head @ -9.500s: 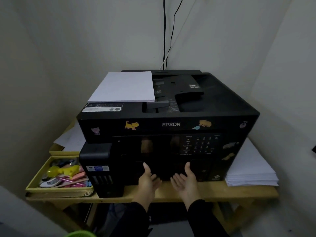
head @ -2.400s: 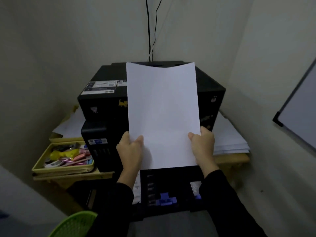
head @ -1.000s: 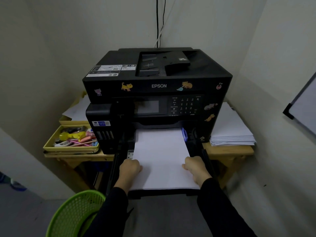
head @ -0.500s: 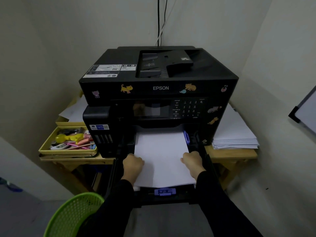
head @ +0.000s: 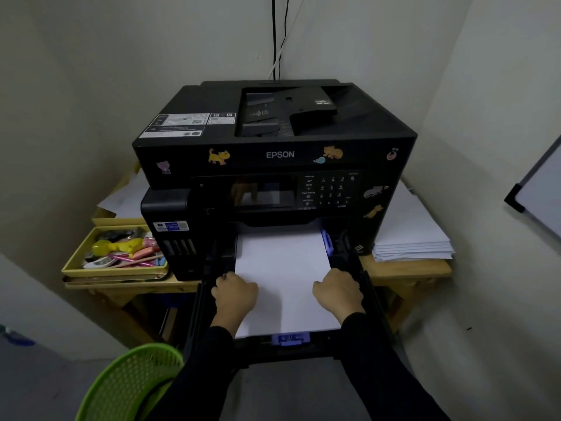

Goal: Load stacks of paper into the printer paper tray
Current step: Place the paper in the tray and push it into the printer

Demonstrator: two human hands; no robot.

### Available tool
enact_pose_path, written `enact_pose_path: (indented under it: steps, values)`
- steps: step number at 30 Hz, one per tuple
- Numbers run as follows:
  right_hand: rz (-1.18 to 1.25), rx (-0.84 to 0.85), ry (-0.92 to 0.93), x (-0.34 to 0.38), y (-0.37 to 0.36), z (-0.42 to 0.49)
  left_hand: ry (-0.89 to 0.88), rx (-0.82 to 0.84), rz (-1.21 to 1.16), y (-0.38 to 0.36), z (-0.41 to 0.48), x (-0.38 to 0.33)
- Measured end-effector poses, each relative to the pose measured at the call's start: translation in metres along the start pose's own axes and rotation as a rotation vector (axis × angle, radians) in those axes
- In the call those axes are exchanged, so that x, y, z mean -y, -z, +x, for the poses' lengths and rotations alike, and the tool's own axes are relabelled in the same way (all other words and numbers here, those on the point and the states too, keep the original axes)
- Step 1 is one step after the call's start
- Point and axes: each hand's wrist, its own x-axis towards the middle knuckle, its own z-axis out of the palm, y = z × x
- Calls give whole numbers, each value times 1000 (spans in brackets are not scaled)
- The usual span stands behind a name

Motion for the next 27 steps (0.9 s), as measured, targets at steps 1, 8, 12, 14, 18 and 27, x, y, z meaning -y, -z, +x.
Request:
enact_pose_path:
  steps: [1, 8, 12, 14, 18, 27]
  values:
    - [-35, -5, 10, -2, 3, -2, -20, -5, -29, 0, 1, 4]
    - [44, 226, 194, -27, 6, -13, -184, 205, -11, 10, -15, 29]
    - [-137, 251, 260, -30, 2, -23, -285, 245, 188, 10, -26, 34]
    - [-177, 203, 272, -30, -1, -25, -293, 214, 208, 8, -27, 35]
    - [-179, 165, 287, -33, -1, -27, -305, 203, 184, 9, -30, 34]
    - [-191, 334, 555, -45, -13, -49, -469, 519, 175, 2, -52, 31]
